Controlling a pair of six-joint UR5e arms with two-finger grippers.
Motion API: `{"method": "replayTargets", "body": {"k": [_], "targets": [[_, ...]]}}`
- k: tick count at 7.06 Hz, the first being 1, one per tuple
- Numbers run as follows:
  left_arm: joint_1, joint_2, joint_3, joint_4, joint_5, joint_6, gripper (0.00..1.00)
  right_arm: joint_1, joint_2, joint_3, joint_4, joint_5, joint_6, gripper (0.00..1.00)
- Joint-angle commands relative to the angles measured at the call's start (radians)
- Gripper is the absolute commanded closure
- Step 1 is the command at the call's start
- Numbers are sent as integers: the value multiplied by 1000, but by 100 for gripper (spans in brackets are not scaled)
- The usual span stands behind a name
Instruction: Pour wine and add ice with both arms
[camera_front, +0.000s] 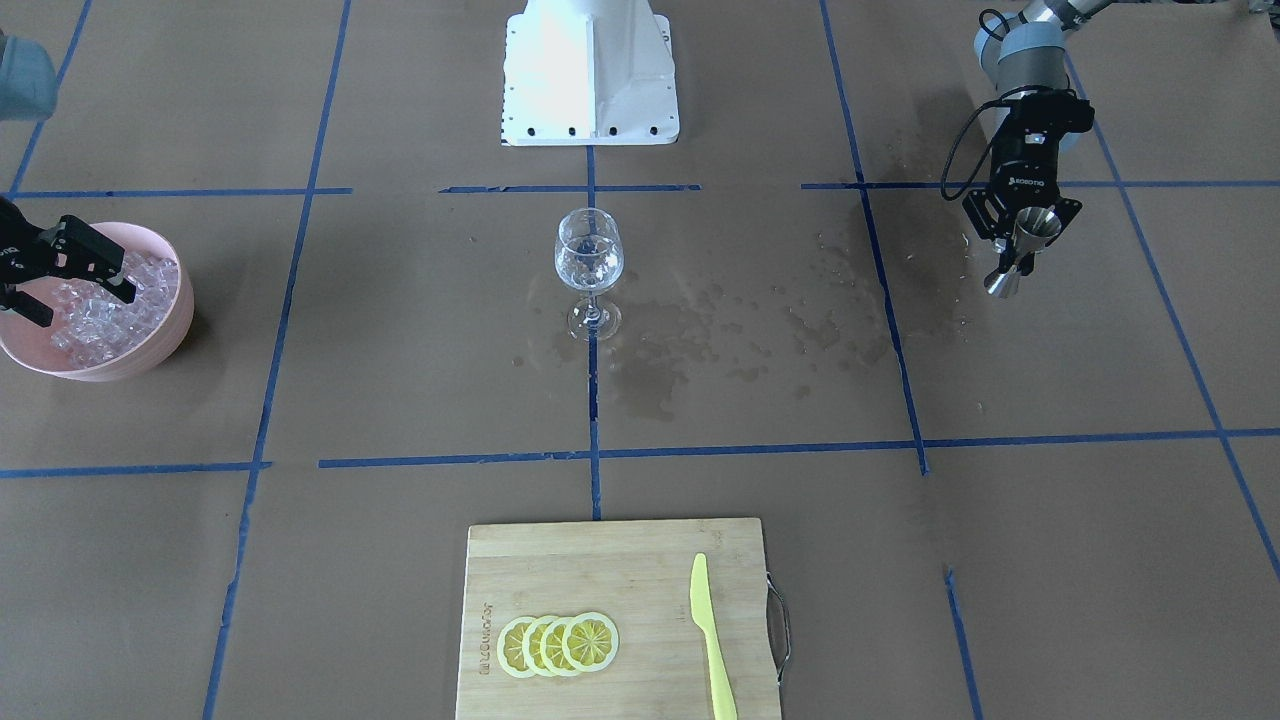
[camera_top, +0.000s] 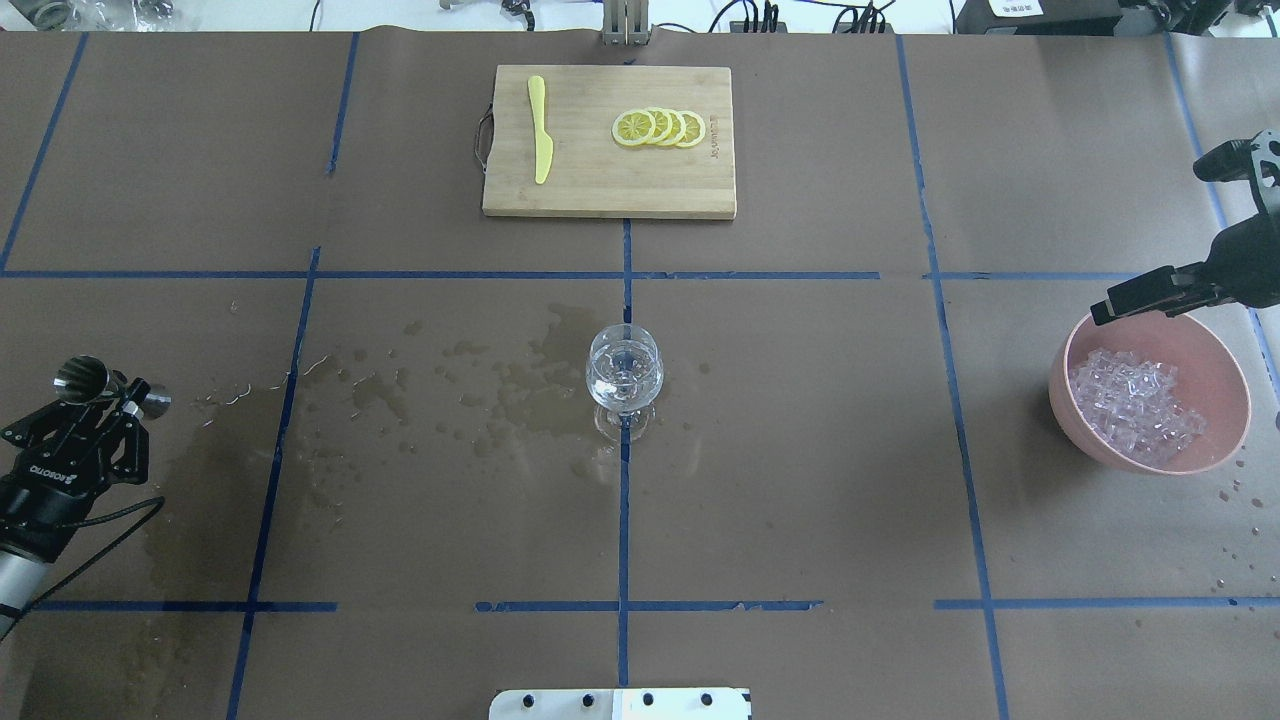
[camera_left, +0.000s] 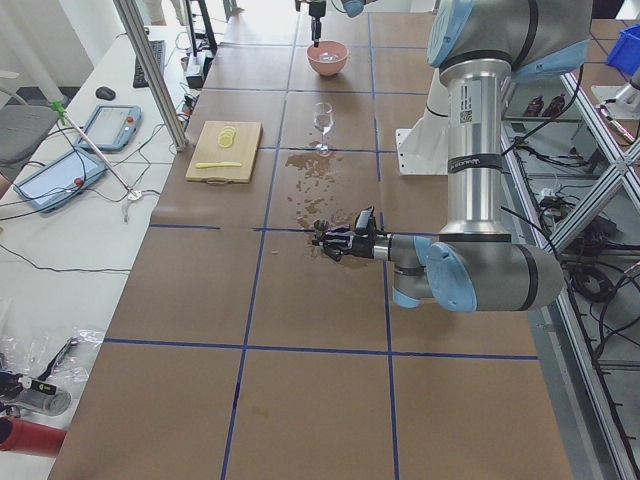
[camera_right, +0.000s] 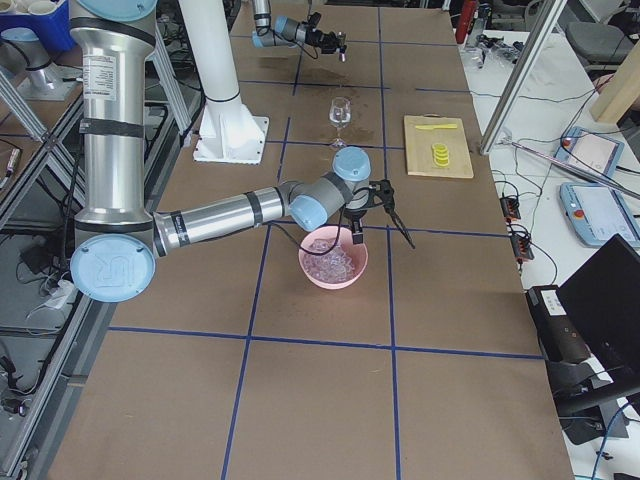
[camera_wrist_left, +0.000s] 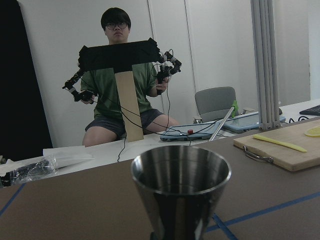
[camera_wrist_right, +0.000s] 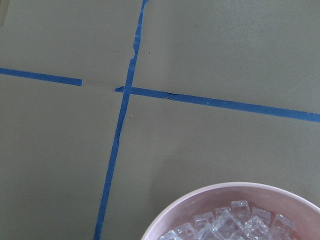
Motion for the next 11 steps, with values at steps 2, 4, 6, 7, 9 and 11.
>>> {"method": "replayTargets", "body": {"k": [2,4,6,7,9,11], "targets": [[102,0,11,2,-9,-130,100,1,-1,4,0,0,0,0],[107,0,11,43,-9,-130,100,1,-1,10,-2,0,0,0],[118,1,12,47,-9,-130,100,1,-1,10,0,1,0,0],[124,0,11,47,-10,-130,100,1,-1,12,0,1,0,0],[133,0,12,47,-23,-130,99,1,-1,12,-2,1,0,0],[133,0,11,47,-24,-130,86,1,-2,18,-3,3,2,0]]}}
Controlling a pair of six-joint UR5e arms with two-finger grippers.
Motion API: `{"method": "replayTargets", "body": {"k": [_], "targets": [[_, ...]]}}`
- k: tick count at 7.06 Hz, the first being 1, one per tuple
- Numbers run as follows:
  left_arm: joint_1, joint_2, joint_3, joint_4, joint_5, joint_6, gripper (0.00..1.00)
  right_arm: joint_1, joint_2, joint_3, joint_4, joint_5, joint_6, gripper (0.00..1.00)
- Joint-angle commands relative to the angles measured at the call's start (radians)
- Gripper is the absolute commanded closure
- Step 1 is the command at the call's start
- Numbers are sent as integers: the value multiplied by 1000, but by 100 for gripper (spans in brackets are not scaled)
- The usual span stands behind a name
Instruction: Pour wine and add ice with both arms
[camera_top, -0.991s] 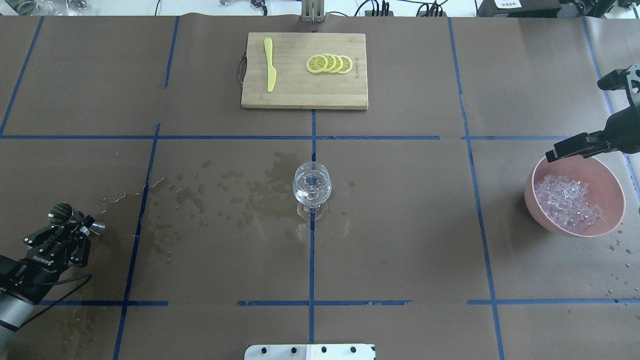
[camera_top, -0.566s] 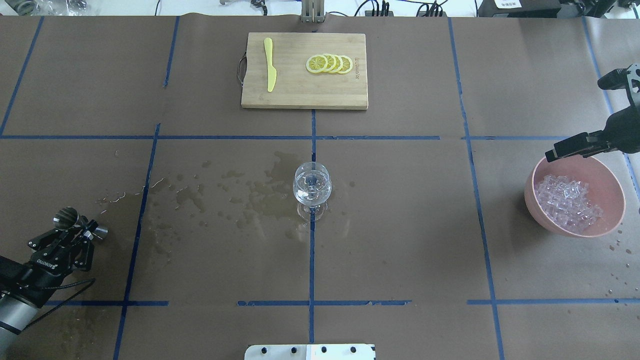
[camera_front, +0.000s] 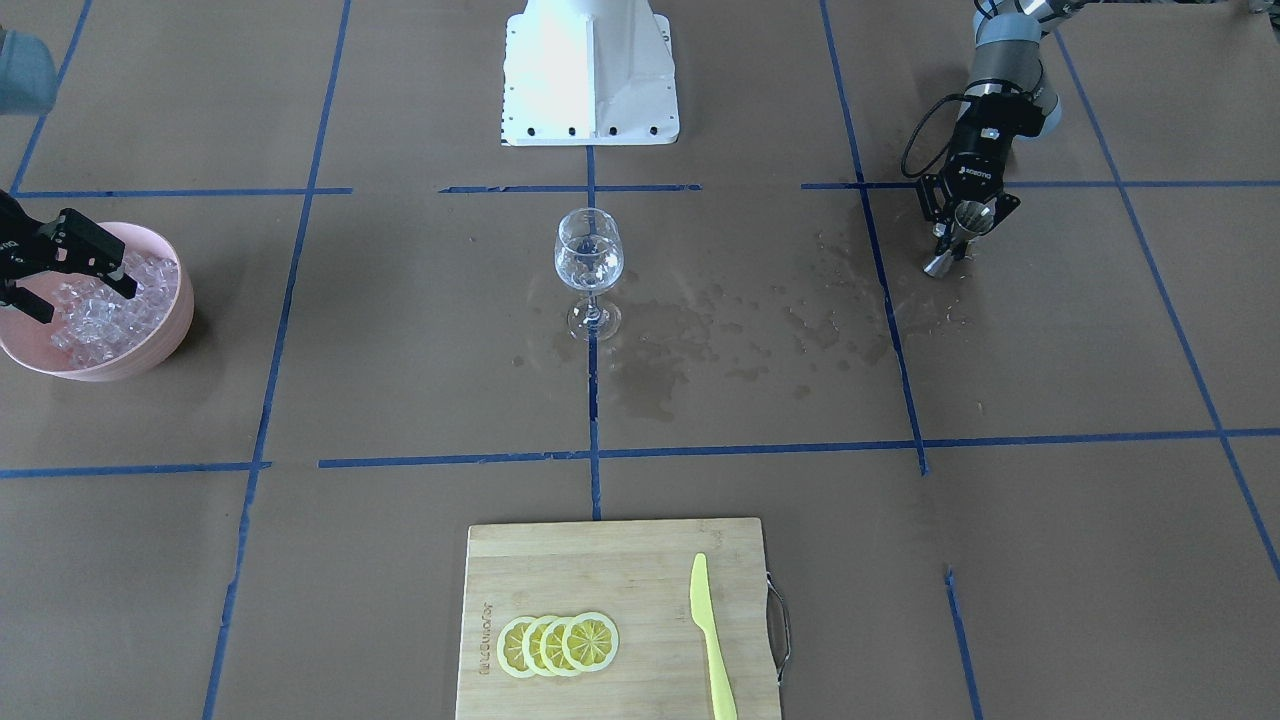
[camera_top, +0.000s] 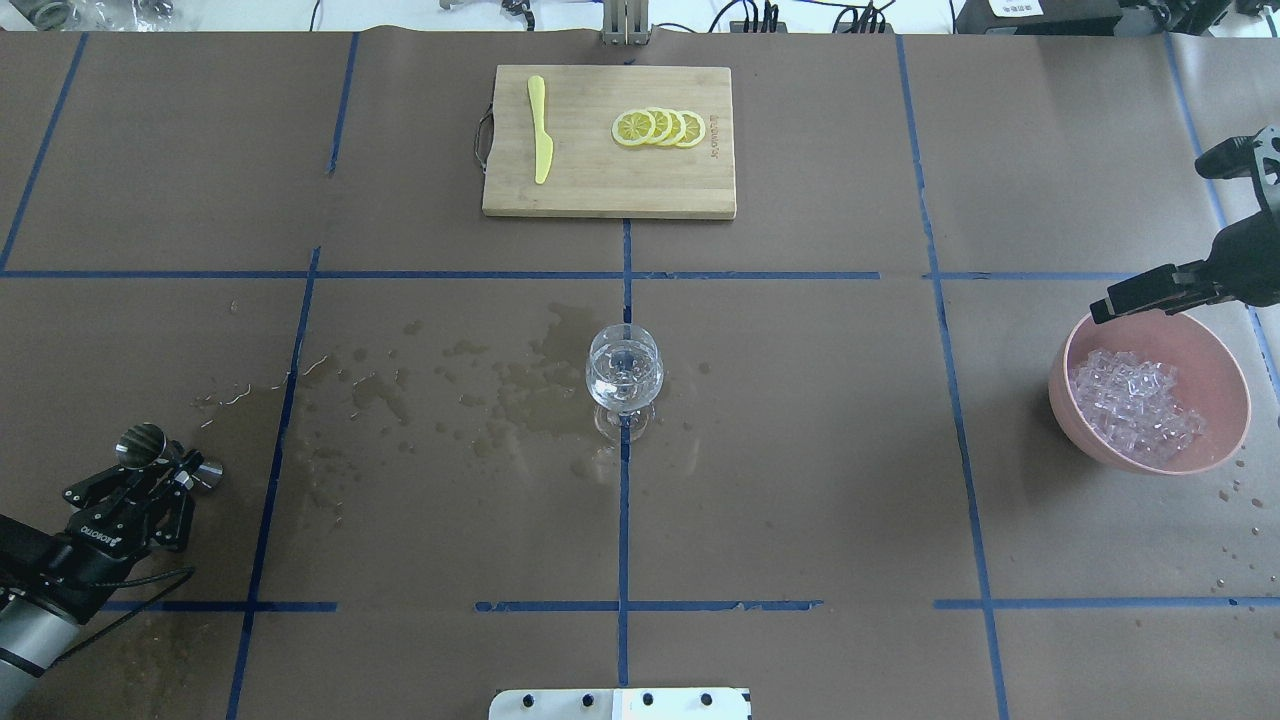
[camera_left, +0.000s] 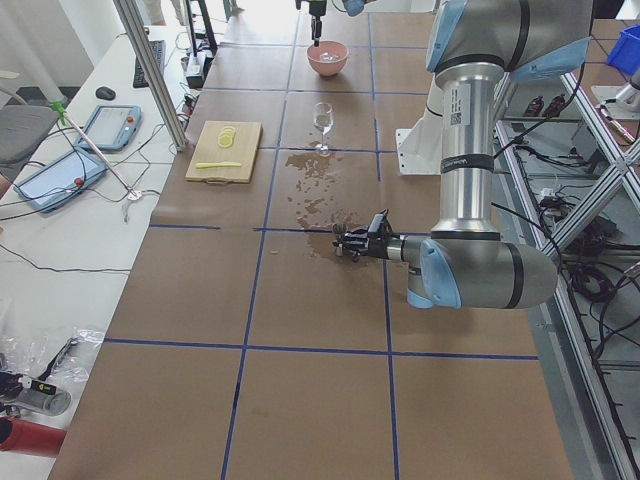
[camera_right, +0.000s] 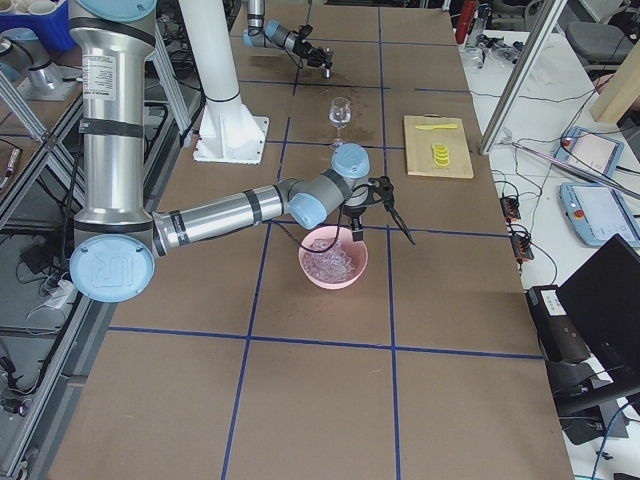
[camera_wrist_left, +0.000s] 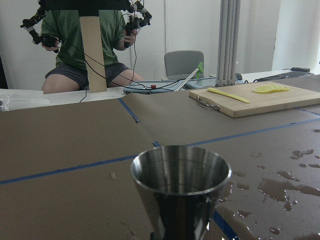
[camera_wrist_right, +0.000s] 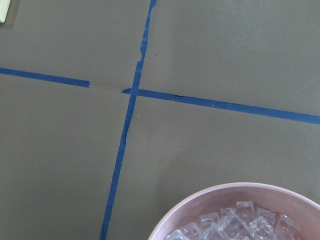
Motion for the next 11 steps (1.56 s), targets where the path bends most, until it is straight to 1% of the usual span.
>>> {"method": "replayTargets", "body": {"k": [1,2,4,5,6,7,8,9,10,11], "targets": [[1,0,-1,0,-2,0,83,0,-1,4,-1,1,1,0],[1,0,-1,0,-4,0,75,0,-1,4,-1,1,1,0],[2,0,-1,0,-14,0,48,0,-1,4,-1,1,1,0],[2,0,-1,0,-14,0,37,0,-1,4,-1,2,1,0],[2,1,-1,-2,-17,3,12,0,-3,3,-1,1,1,0],[1,4,-4,0,-55,6,1,0,-6,3,-1,2,1,0],[-1,64,-45,-2,-136,14,1,0,-7,4,-1,1,1,0],[-1,172,-148,3,-193,15,1,0,-10,4,-1,2,1,0],[-4,238,-180,8,-251,17,1,-2,-15,4,-1,1,1,0],[-11,330,-207,41,-410,100,1,-2,-18,4,-1,1,1,0]]}}
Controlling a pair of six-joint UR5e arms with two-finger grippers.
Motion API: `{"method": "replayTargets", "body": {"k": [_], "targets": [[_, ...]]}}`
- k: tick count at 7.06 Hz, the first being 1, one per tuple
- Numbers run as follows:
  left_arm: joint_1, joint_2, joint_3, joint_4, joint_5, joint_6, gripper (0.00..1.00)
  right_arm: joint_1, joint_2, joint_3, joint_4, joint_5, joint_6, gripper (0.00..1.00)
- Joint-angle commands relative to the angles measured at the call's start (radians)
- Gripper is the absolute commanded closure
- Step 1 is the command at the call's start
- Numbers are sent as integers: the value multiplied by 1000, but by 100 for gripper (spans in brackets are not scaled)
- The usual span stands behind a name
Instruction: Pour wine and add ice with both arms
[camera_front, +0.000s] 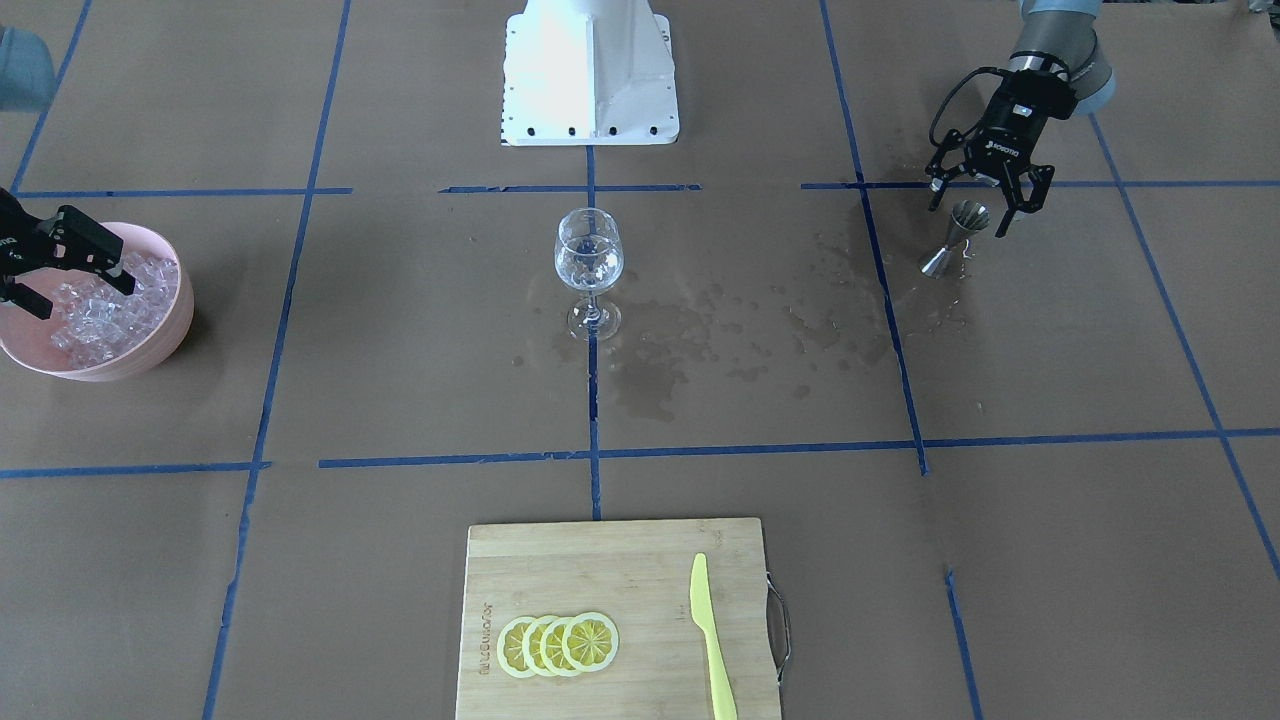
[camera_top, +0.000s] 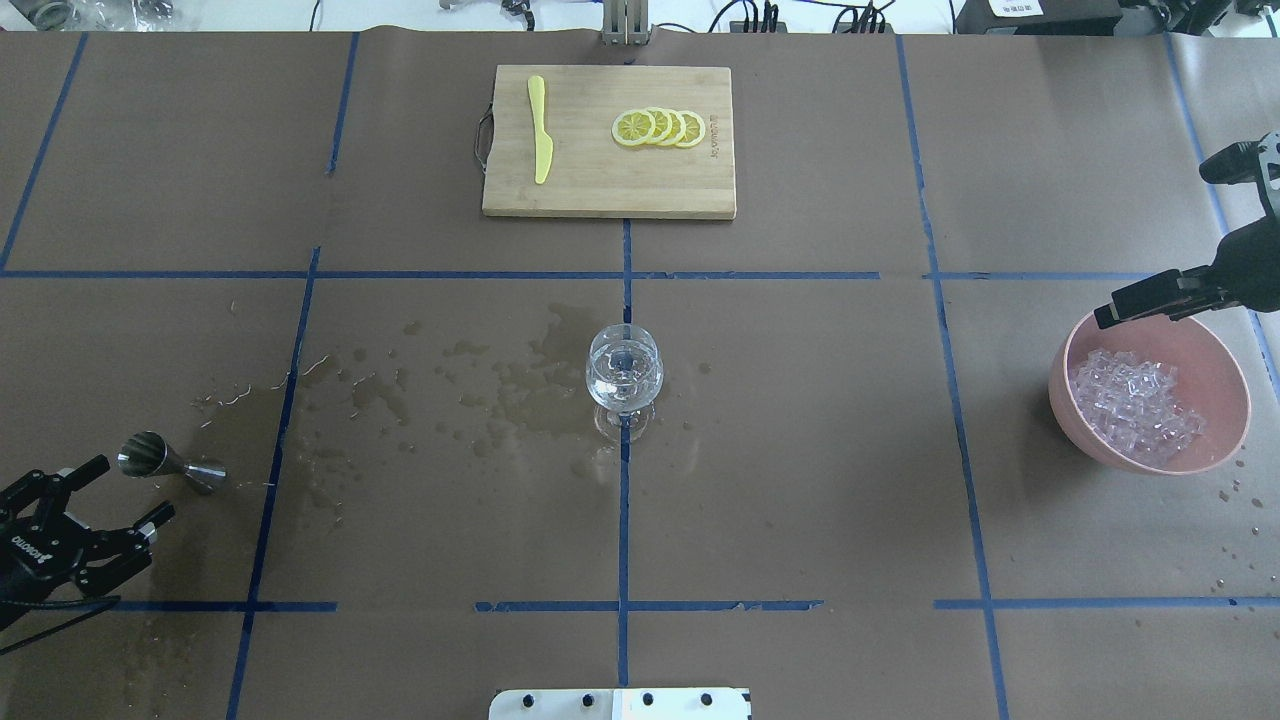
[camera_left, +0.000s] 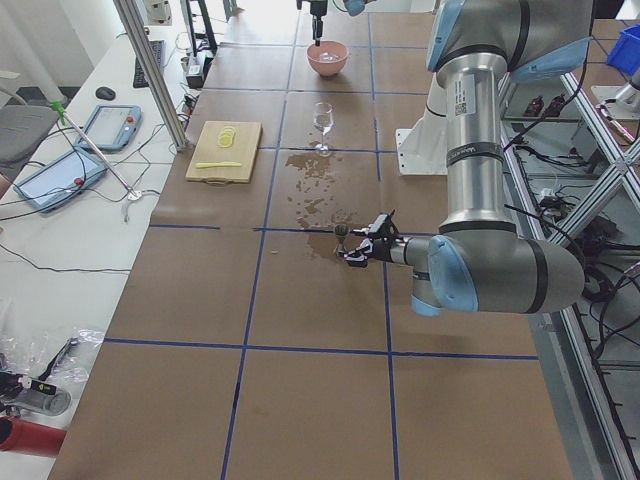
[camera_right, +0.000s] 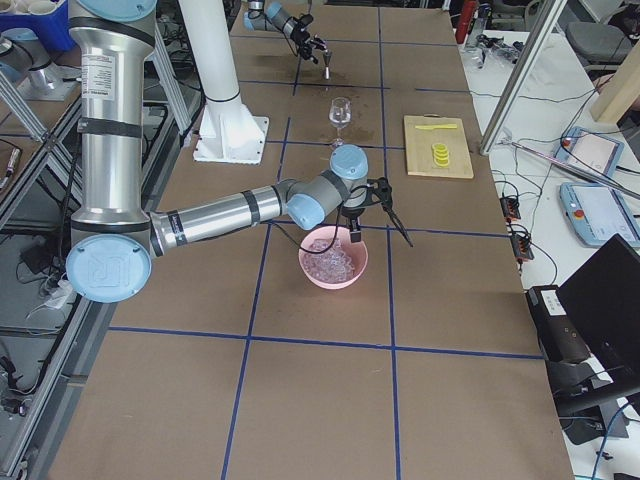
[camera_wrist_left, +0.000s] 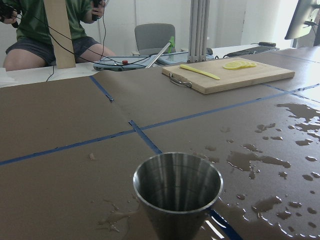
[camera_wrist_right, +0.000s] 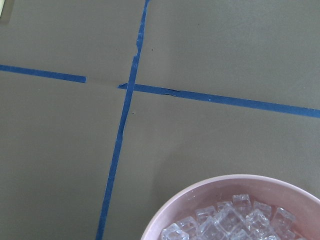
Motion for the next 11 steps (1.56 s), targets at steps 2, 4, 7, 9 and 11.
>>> {"method": "replayTargets", "body": {"k": [2,4,7,9,11], "targets": [[-51,226,-42,23,-404,113,1,-1,-4,-7,0,-3,-2,0],[-323,229,-13,12,-621,113,1,-2,-38,-6,8,-69,-2,0],[-1051,-19,0,394,-1255,268,0,-23,-81,-14,11,-71,0,0],[-1227,-134,-5,622,-1433,357,0,-97,-81,-29,14,-69,137,0],[-1316,-185,-5,731,-1561,357,1,-123,-81,-49,14,-97,144,5]]}}
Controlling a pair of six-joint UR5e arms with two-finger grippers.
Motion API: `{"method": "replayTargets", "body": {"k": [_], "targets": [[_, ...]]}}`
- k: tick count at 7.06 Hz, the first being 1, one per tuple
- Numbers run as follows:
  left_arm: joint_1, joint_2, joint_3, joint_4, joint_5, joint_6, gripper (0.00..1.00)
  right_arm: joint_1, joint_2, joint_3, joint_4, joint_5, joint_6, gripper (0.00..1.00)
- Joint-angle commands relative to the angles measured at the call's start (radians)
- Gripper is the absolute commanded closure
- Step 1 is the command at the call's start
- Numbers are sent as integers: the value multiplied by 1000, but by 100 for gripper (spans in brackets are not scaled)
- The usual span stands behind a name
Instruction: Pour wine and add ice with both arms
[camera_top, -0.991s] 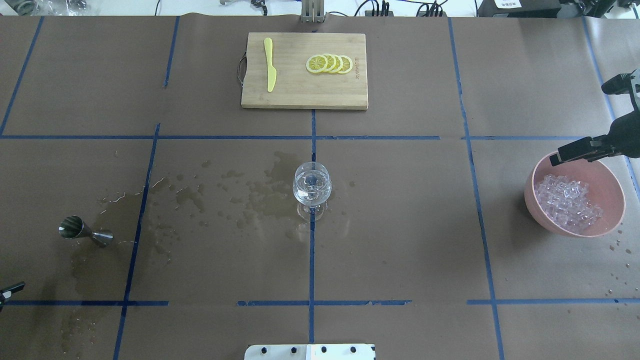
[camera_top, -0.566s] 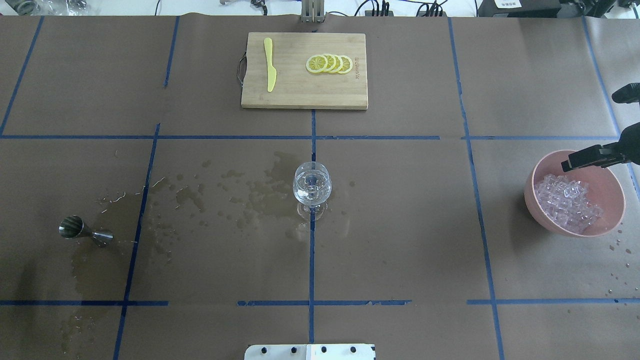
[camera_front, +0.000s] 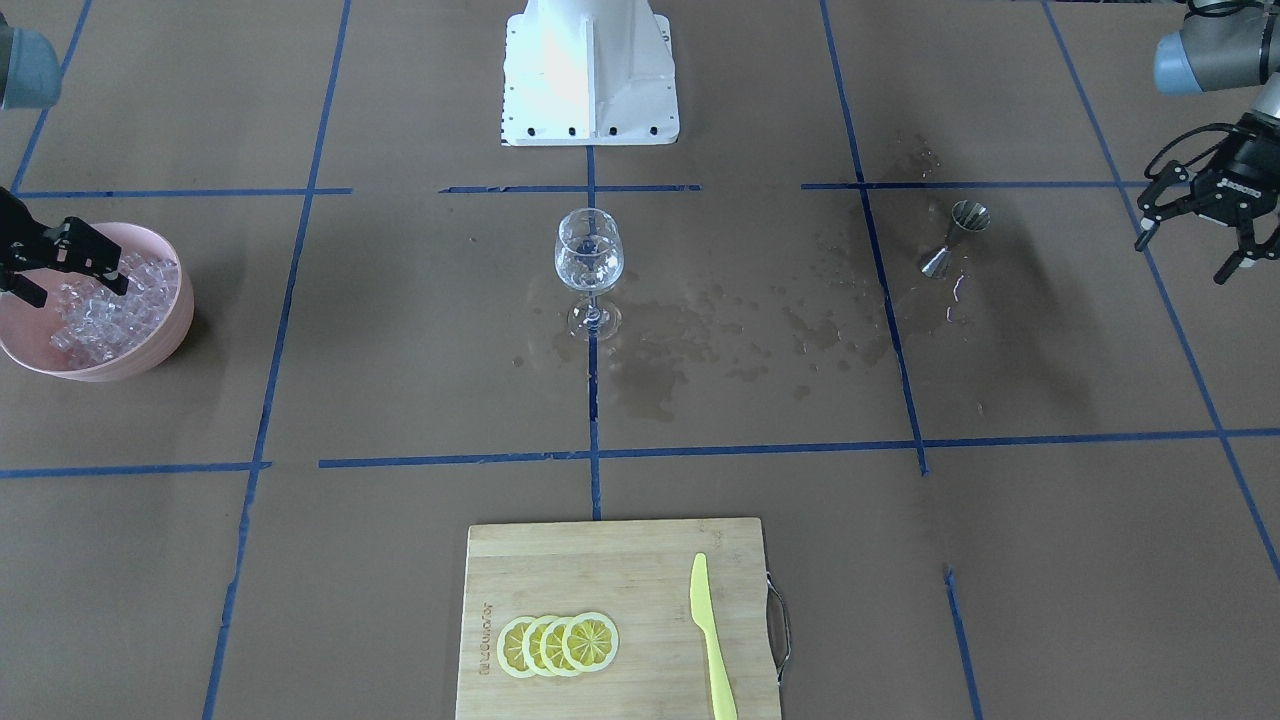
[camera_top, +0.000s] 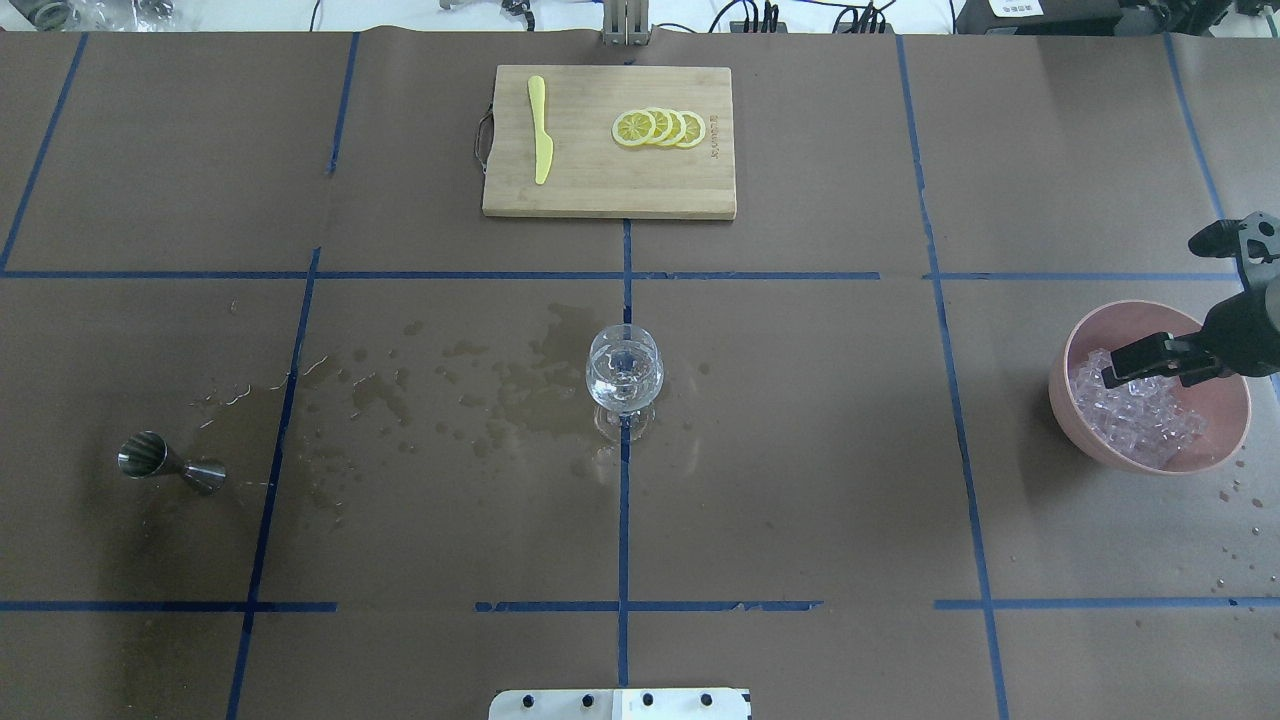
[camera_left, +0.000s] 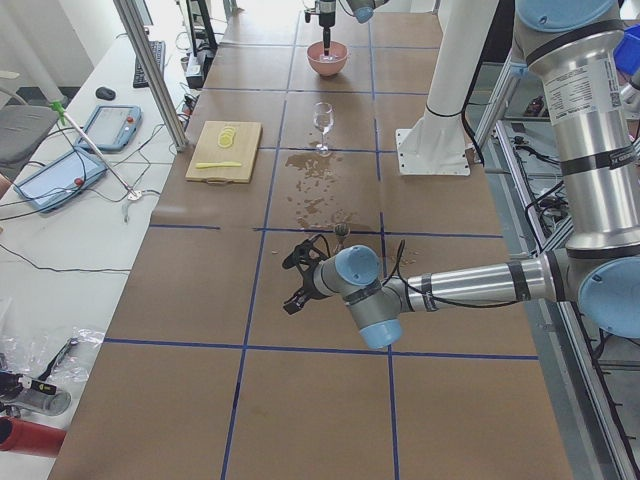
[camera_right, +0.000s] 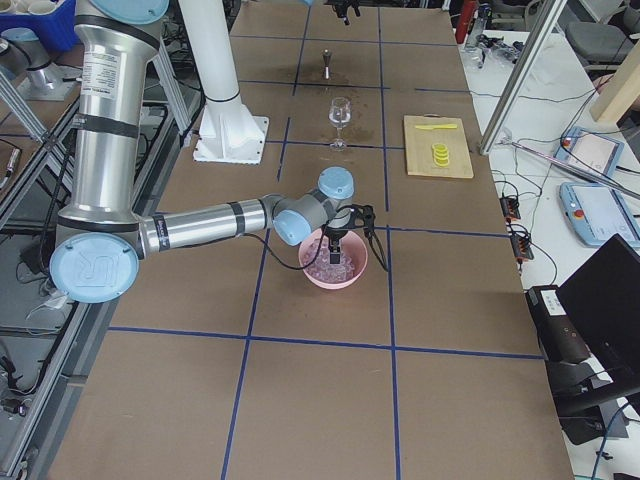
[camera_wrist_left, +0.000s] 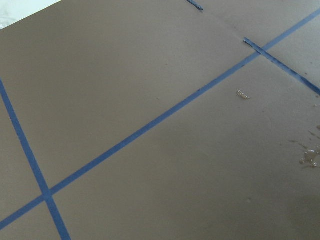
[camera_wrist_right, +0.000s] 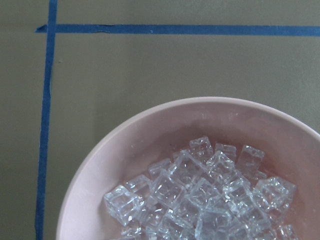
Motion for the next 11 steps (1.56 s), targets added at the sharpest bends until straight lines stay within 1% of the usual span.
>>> {"method": "replayTargets", "body": {"k": [1,2,3,4,5,6,7,8,9,10,11], "targets": [[-75,-56,-1,75,-82,5,1,-21,0,-14,0,-19,11,7],[-75,-56,-1,75,-82,5,1,-21,0,-31,0,-42,10,8],[-77,-56,-1,77,-82,5,0,-21,0,-37,0,-53,8,19],[-77,-56,-1,75,-84,5,1,-21,0,-40,-1,-54,8,48],[-77,-56,-2,75,-85,5,1,-19,0,-45,0,-53,7,79],[-81,-56,-2,77,-87,4,1,-19,0,-45,0,-48,5,100],[-102,-54,-2,77,-88,4,0,-16,0,-36,0,-41,5,100],[-125,-51,-1,86,-98,-9,0,-12,1,-1,-3,-36,5,100],[-186,-57,-2,165,-158,-9,0,-6,7,39,-12,-36,5,100],[-210,-57,4,213,-180,-6,0,16,27,66,-16,-36,10,100],[-222,-56,2,272,-199,-6,0,24,83,78,-33,-34,20,100]]}}
